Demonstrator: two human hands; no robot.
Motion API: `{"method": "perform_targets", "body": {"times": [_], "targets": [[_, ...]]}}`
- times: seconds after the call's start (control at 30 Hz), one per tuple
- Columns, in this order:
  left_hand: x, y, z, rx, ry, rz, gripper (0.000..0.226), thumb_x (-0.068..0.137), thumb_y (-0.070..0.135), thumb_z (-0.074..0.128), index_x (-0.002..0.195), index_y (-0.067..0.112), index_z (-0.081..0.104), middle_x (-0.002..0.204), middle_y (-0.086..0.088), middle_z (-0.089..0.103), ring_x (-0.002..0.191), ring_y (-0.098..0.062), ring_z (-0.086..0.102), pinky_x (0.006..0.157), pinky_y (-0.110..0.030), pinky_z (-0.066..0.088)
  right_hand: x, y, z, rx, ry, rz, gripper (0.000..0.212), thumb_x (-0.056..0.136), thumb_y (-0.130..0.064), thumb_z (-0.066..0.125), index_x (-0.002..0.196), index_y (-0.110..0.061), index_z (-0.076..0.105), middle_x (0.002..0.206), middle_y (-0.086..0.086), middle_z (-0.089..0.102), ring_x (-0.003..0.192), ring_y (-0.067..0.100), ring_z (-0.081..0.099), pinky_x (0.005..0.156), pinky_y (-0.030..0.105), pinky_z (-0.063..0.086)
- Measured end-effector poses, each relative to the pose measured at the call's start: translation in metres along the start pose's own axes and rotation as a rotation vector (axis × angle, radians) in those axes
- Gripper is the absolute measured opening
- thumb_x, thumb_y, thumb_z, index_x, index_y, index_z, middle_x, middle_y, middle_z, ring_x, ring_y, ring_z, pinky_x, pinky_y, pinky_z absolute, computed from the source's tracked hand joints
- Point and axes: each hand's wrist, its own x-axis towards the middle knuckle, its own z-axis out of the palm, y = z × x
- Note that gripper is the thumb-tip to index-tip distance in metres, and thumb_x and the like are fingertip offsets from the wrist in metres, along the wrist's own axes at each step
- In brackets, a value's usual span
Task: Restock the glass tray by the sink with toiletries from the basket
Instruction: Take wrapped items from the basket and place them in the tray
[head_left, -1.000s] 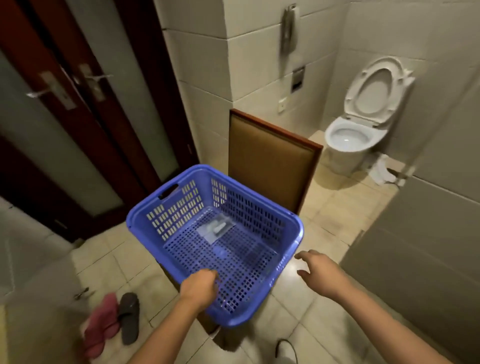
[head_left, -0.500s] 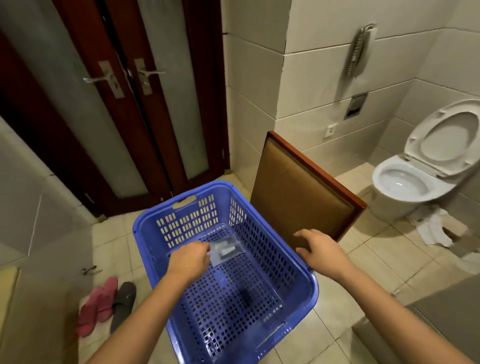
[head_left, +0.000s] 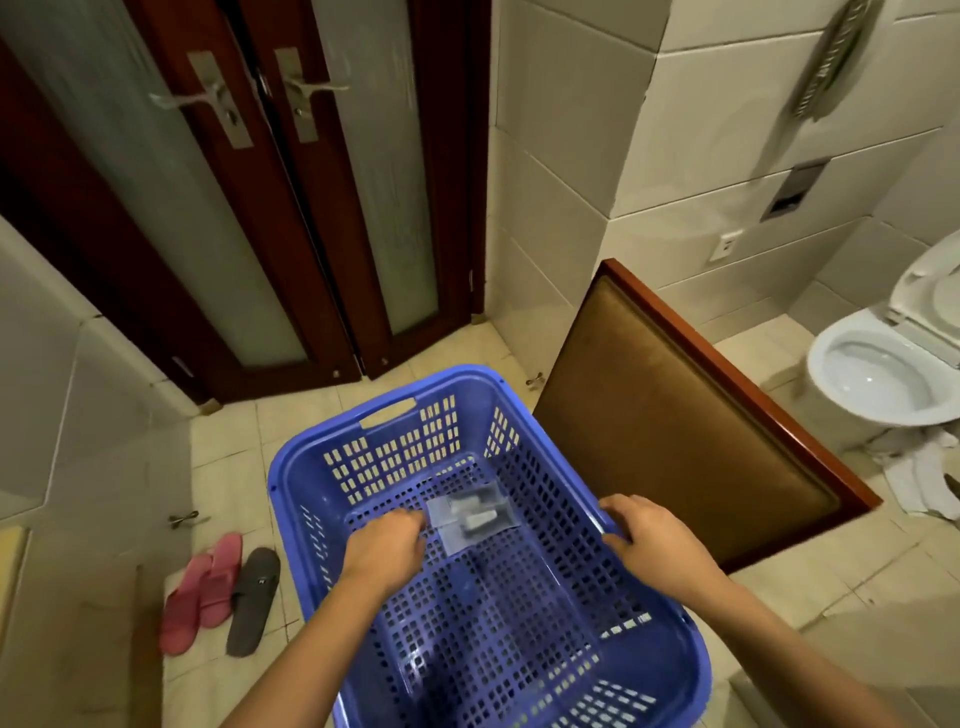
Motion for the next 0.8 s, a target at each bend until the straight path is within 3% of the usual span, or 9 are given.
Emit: {"method": "perform_targets", "body": {"times": [0.07, 0.17, 0.27, 0.4, 0.47, 0.57, 0.63, 0.8], "targets": [[0.017, -0.011, 0.007, -0.019, -0.041, -0.002, 0.027, 0.1, 0.023, 0.039, 0.122, 0.02, 0.053, 0.115, -0.005, 0.06, 0.092, -0.024, 0.06, 0.073, -0.036, 0.051, 0.023, -0.007, 0.009, 0.0, -0.052, 0.019, 0.045, 0.098, -0.027, 0.047, 0.141, -0.021, 0.034, 0.13, 0.004, 0.048, 0.096, 0.027, 0.06, 0.084, 0.04, 0.049], [0.036, -0.028, 0.024, -0.038, -0.116, -0.027, 0.027, 0.099, 0.021, 0.039, 0.123, 0.019, 0.052, 0.11, -0.007, 0.062, 0.077, -0.024, 0.056, 0.063, -0.033, 0.048, 0.056, -0.014, 0.033, -0.02, -0.115, 0.034, 0.045, 0.099, -0.026, 0.045, 0.143, -0.02, 0.032, 0.142, 0.005, 0.041, 0.088, 0.025, 0.059, 0.079, 0.037, 0.049], [0.049, -0.044, 0.049, -0.059, -0.198, -0.072, 0.025, 0.099, 0.018, 0.039, 0.119, 0.017, 0.054, 0.104, -0.008, 0.062, 0.071, -0.025, 0.054, 0.058, -0.033, 0.045, 0.081, -0.016, 0.063, -0.037, -0.179, 0.038, 0.04, 0.099, -0.022, 0.044, 0.139, -0.019, 0.036, 0.136, 0.009, 0.047, 0.084, 0.025, 0.055, 0.073, 0.037, 0.045], [0.059, -0.058, 0.085, -0.112, -0.269, -0.114, 0.023, 0.098, 0.023, 0.041, 0.116, 0.018, 0.056, 0.106, -0.007, 0.062, 0.082, -0.026, 0.06, 0.067, -0.038, 0.053, 0.11, -0.014, 0.106, 0.02, -0.254, 0.085, 0.043, 0.099, -0.021, 0.046, 0.141, -0.018, 0.036, 0.136, 0.009, 0.048, 0.107, 0.027, 0.057, 0.088, 0.042, 0.049], [0.062, -0.058, 0.101, -0.148, -0.333, -0.137, 0.025, 0.099, 0.024, 0.042, 0.119, 0.018, 0.055, 0.106, -0.006, 0.061, 0.083, -0.026, 0.059, 0.071, -0.038, 0.052, 0.121, -0.012, 0.126, 0.04, -0.302, 0.109, 0.045, 0.098, -0.021, 0.047, 0.142, -0.016, 0.035, 0.135, 0.01, 0.05, 0.11, 0.031, 0.057, 0.09, 0.046, 0.048], [0.071, -0.056, 0.126, -0.325, -0.428, -0.194, 0.032, 0.097, 0.028, 0.048, 0.128, 0.02, 0.05, 0.121, -0.004, 0.06, 0.097, -0.024, 0.061, 0.084, -0.038, 0.052, 0.137, -0.004, 0.158, 0.066, -0.364, 0.145, 0.045, 0.098, -0.021, 0.047, 0.141, -0.015, 0.035, 0.127, 0.017, 0.057, 0.113, 0.037, 0.055, 0.091, 0.052, 0.046], [0.08, -0.053, 0.139, -0.48, -0.415, -0.248, 0.034, 0.097, 0.029, 0.05, 0.129, 0.02, 0.049, 0.123, 0.0, 0.059, 0.093, -0.019, 0.058, 0.082, -0.034, 0.051, 0.149, 0.002, 0.176, 0.092, -0.376, 0.166, 0.045, 0.098, -0.021, 0.048, 0.142, -0.016, 0.036, 0.124, 0.021, 0.058, 0.112, 0.038, 0.055, 0.09, 0.054, 0.046], [0.11, -0.047, 0.171, -0.622, -0.33, -0.348, 0.021, 0.097, 0.025, 0.05, 0.116, 0.017, 0.052, 0.092, 0.001, 0.056, 0.074, -0.023, 0.054, 0.075, -0.04, 0.05, 0.186, 0.016, 0.212, 0.138, -0.421, 0.191, 0.042, 0.099, -0.015, 0.044, 0.141, -0.011, 0.037, 0.12, 0.021, 0.061, 0.095, 0.039, 0.06, 0.077, 0.048, 0.05]]}}
